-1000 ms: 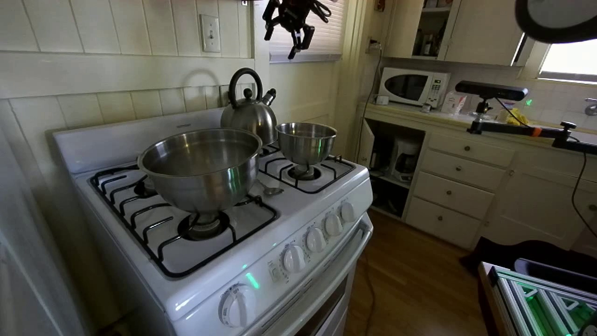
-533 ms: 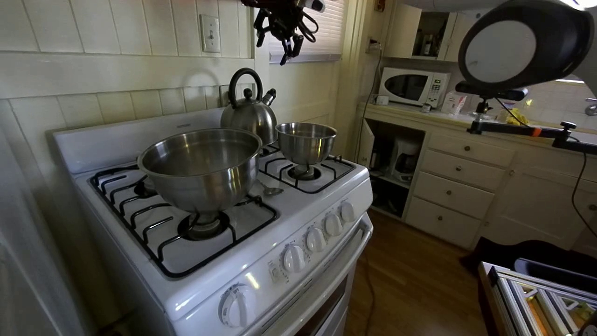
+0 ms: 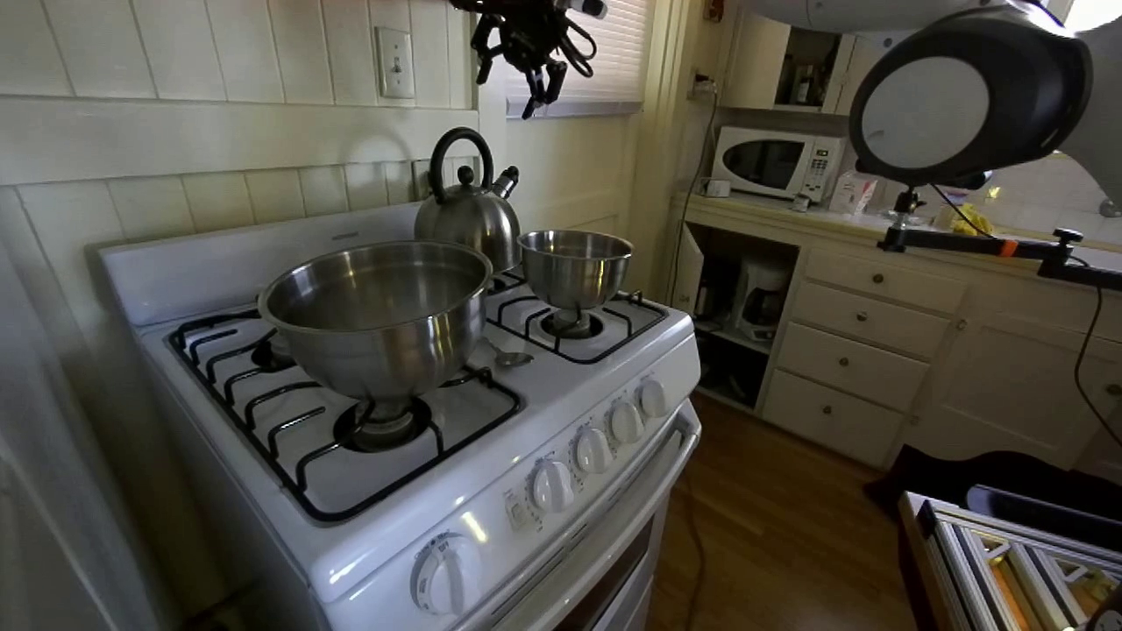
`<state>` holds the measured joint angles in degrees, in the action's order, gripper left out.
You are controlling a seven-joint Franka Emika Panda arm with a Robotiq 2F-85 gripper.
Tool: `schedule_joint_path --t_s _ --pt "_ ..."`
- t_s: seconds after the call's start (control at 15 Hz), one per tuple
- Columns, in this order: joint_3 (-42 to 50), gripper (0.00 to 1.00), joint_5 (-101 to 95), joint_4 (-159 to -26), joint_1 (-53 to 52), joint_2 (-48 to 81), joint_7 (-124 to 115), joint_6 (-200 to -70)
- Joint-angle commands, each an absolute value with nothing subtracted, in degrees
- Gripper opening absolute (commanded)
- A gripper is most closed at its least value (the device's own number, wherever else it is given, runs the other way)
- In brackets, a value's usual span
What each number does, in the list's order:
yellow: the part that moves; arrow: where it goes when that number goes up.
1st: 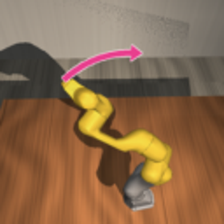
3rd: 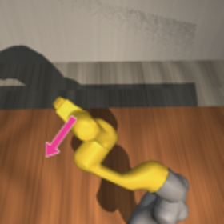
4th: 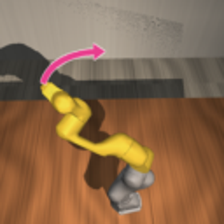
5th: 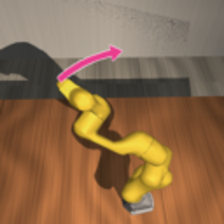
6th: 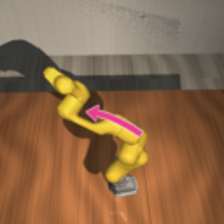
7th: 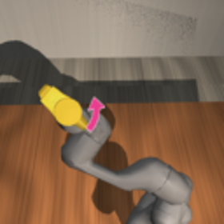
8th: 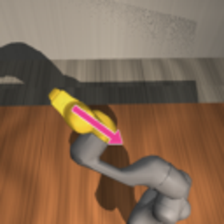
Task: Put the kettle inside the silver bowl on the left
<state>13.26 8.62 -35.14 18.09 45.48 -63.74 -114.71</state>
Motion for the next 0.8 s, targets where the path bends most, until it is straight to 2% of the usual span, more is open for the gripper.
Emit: schedule_joint_path --t_s 0.0,0.73 --pt "12.17 1.00 9.96 -34.36 17.42 47.48 -65.61 -118.73" --pt "12.07 1.00 9.60 -32.69 16.12 53.46 -71.02 -125.93"
